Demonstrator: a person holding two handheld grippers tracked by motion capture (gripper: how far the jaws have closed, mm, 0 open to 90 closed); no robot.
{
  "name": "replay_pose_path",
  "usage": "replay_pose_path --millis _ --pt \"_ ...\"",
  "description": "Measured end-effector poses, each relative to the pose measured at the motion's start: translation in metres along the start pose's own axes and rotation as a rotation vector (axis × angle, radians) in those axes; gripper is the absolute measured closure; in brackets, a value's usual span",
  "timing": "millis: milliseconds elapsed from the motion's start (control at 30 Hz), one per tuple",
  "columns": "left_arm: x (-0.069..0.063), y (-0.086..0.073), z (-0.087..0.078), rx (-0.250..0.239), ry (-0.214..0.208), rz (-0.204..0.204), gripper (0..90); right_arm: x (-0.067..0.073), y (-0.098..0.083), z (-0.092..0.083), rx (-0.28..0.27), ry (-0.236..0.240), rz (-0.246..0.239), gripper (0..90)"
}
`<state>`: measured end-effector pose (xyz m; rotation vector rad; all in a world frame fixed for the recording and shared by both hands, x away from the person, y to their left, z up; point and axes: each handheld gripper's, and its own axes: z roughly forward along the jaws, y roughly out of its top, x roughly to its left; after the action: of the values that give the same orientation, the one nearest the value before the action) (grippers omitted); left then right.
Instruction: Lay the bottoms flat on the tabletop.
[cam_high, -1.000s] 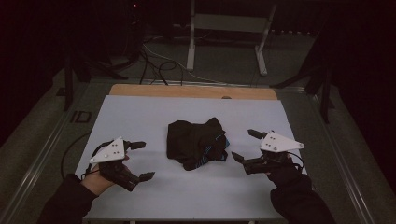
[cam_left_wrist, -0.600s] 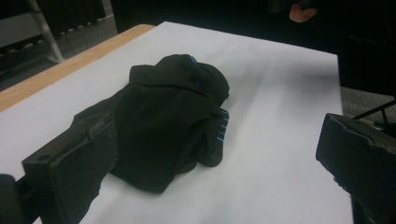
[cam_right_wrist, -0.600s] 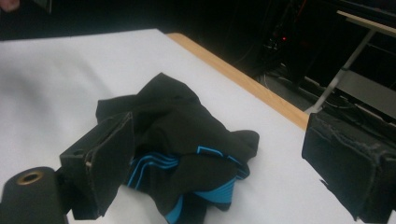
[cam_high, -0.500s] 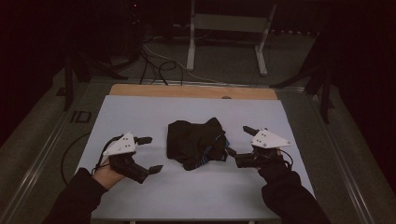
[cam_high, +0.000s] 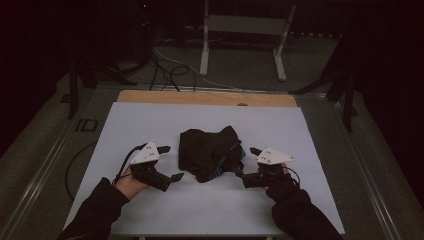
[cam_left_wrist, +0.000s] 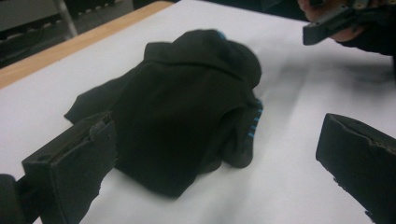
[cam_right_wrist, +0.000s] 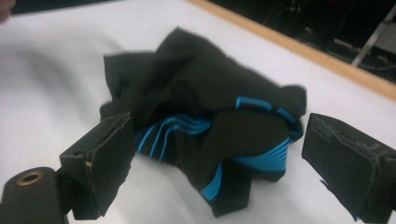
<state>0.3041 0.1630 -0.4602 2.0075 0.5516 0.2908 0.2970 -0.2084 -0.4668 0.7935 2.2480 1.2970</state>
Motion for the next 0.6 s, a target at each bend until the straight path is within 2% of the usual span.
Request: replay_pose_path --millis 33,133,167,200,333,467,600 --pt "0.001 -0.001 0.002 0.009 -0.001 -0.008 0.0 0.0 -0.002 0.001 0.001 0.008 0.002 13.6" --pt "0.002 -0.004 0.006 0.016 -0.022 -0.026 0.0 0.001 -0.007 0.003 0.015 0.008 0.014 15.1" --pt "0.003 -0.006 0.011 0.037 -0.013 -0.022 0.0 0.002 -0.01 0.005 0.017 0.01 0.015 16.3" --pt "0.003 -0.007 0.012 0.038 -0.019 -0.023 0.0 0.002 -0.014 0.008 0.039 0.005 0.015 19.6" --pt "0.002 -0.01 0.02 0.064 -0.004 -0.012 0.0 0.004 -0.022 0.013 0.068 -0.002 0.023 25.1" --pt "0.003 -0.013 0.026 0.088 -0.019 -0.004 2.5 0.003 -0.028 0.019 0.105 0.0 0.023 32.1" --pt "0.004 -0.016 0.033 0.147 -0.025 0.002 5.9 0.004 -0.033 0.024 0.131 0.005 0.022 37.2"
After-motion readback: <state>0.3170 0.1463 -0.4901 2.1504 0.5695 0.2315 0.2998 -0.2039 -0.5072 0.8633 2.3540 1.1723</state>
